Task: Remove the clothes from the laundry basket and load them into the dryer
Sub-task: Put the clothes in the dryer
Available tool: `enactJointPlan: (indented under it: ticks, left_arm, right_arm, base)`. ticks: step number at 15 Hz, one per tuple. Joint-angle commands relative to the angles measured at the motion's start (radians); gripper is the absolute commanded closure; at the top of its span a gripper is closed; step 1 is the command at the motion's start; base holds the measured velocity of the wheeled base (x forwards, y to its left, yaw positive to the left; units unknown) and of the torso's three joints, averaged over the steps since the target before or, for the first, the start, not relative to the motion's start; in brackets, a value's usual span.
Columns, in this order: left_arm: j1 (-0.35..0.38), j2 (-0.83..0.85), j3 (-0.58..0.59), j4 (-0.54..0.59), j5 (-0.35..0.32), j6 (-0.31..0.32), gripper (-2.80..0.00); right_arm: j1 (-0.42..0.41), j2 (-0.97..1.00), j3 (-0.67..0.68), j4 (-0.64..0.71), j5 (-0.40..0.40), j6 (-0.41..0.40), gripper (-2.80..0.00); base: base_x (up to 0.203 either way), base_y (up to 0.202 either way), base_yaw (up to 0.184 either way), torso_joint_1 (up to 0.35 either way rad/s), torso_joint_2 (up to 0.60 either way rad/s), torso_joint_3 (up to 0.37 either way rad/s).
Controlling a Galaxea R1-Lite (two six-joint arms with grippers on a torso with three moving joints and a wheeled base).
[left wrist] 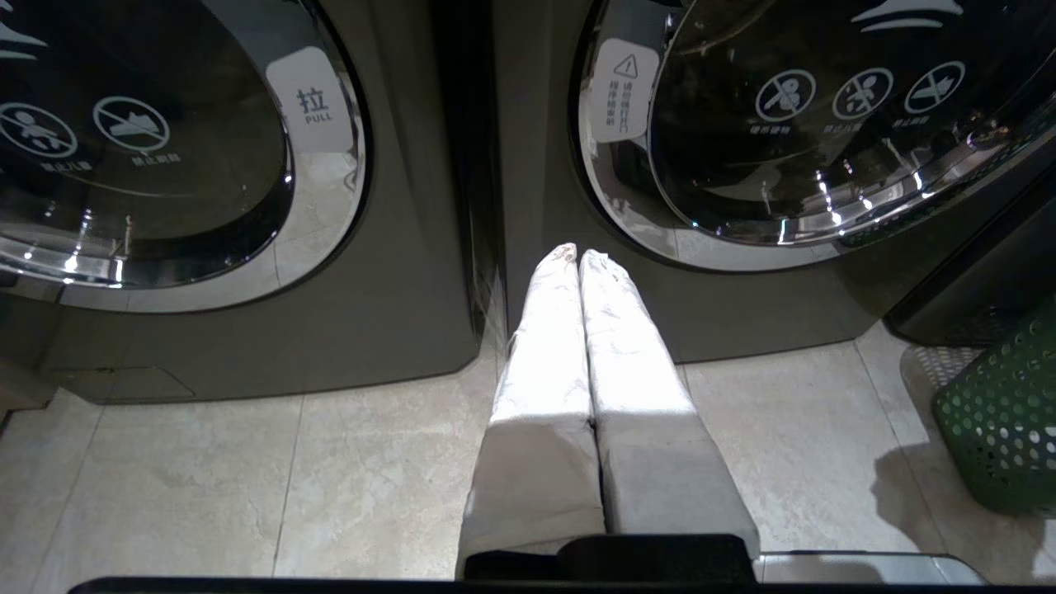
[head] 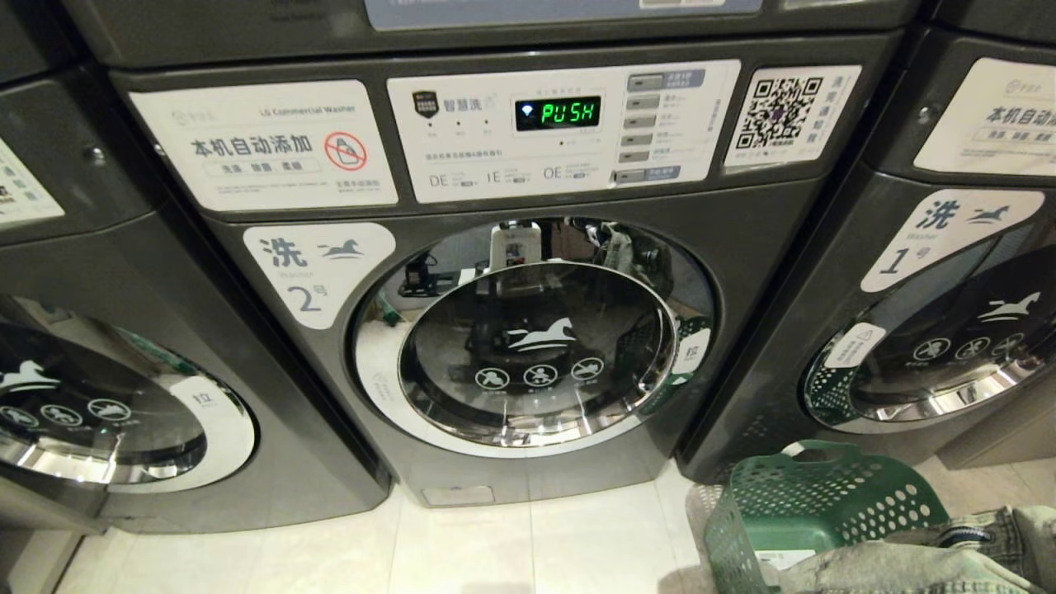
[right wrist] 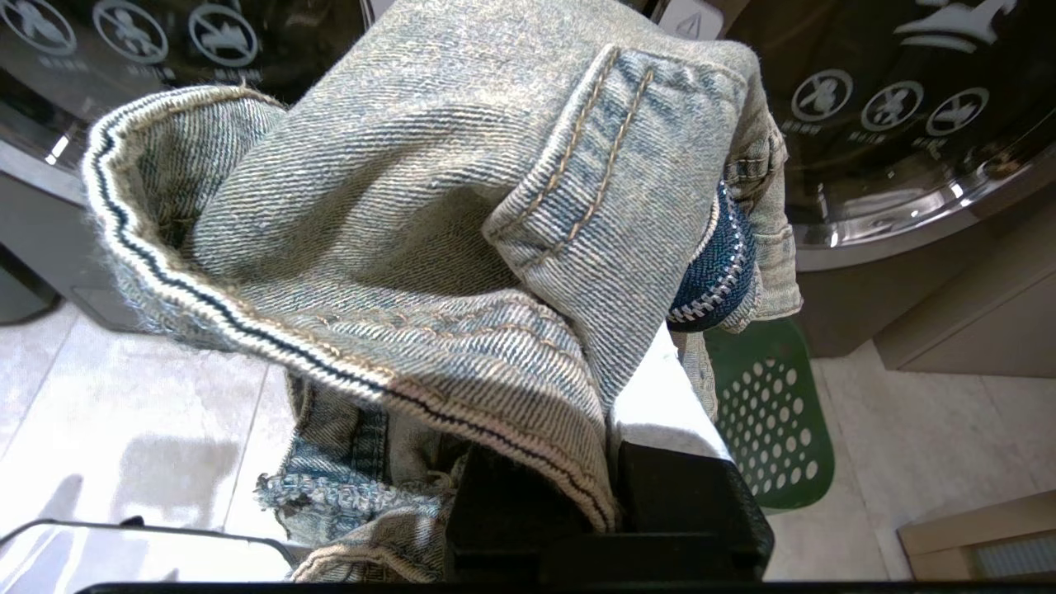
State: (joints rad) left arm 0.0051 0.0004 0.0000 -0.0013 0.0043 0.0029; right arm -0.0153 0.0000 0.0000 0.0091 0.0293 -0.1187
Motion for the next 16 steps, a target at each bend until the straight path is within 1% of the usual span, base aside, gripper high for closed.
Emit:
enactJointPlan:
  ticks: [1, 11, 16]
  left_arm:
    - [0.001, 0.001, 0.000, 0.000, 0.000, 0.000, 0.00]
    - [0.001, 0.001, 0.000, 0.000, 0.000, 0.000, 0.00]
    - [0.001, 0.001, 0.000, 0.000, 0.000, 0.000, 0.00]
  right_arm:
    - [0.000, 0.002, 0.000, 0.000, 0.000, -0.001, 0.00]
    - [0.000, 0.002, 0.001, 0.000, 0.003, -0.006, 0.00]
    - [0.000, 0.002, 0.000, 0.000, 0.002, -0.006, 0.00]
  base:
    - [0.000, 0.000, 0.000, 0.196, -0.48, -0.100]
    - [0.000, 0.000, 0.000, 0.218, -0.51, -0.093]
    - [0.000, 0.000, 0.000, 0.257, -0.57, -0.270]
